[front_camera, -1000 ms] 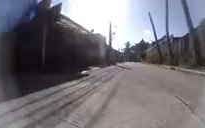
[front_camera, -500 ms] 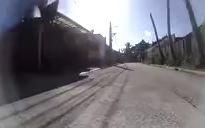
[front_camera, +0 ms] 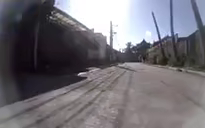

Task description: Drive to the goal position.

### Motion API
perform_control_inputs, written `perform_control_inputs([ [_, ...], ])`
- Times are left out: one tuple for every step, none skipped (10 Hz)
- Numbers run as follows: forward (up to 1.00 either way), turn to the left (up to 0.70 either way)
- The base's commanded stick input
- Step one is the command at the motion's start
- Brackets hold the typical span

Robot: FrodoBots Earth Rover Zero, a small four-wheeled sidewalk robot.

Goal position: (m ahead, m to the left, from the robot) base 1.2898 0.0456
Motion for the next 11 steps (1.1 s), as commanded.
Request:
perform_control_inputs([
  [0.85, 0.00],
  [0.85, 0.00],
  [0.85, 0.00],
  [0.85, 0.00],
  [0.85, 0.00],
  [0.85, 0.00],
  [0.85, 0.00],
  [0.85, 0.00],
  [0.85, 0.00],
  [0.85, 0.00],
  [0.85, -0.03],
])
